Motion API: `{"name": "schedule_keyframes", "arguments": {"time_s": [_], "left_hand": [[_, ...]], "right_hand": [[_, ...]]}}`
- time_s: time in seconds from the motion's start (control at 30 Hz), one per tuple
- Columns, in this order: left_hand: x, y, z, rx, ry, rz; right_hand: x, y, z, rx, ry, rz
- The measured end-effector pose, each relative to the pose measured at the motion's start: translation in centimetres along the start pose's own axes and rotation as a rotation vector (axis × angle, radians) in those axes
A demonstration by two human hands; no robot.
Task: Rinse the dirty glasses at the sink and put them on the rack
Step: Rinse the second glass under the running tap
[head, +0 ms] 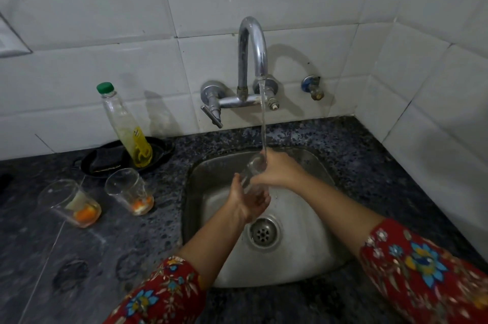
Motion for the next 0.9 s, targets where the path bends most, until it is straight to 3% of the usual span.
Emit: {"name": "schedule_keyframes", "arguments": {"time_s": [0.1,0.23,0.33,0.5,0.57,0.7,0.8,0.9], "left_hand": [[-0.3,0.0,0.6,0.03,-0.092,0.008],[-1.7,0.9,0.6,0.043,-0.034,0.119],[-2.6,0.5,0.3,0.049,0.263,0.261],[-4.0,-1.3,0.7,0.095,0.885,0.55],[-4.9,-1.9,1.3,0.114,0.995,0.614],[-8.9,-3.4,2.8,0.054,1.049,0.832],[-12.6,-5.0,4.3,-0.036,0.873,1.003],[-15.0,-5.4,5.4,-0.071,0.771,1.066]], "right_hand": [[1.2,1.1,-0.8,0.011,-0.063,0.058],[1.1,-0.1,-0.6,0.025,-0.166,0.061],[-1.2,-1.0,0.7,0.041,-0.075,0.103],[-3.2,-1.5,4.4,0.079,0.272,0.141],[-3.2,-1.5,5.4,0.081,0.475,0.139],[-3.4,-1.2,5.2,0.043,0.692,0.108],[-3.6,-0.9,4.1,-0.012,0.856,0.101],[-3.0,-1.0,3.8,0.068,0.815,0.012]]}}
Point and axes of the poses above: each hand's wrist, its own y-axis towards the middle knuckle, its own z-axis out of the palm, x = y × z, the point moved 6 cm from there along y, towards the middle knuckle, and after that the axes turned 7 degrees about z, right-handed, at the moved point
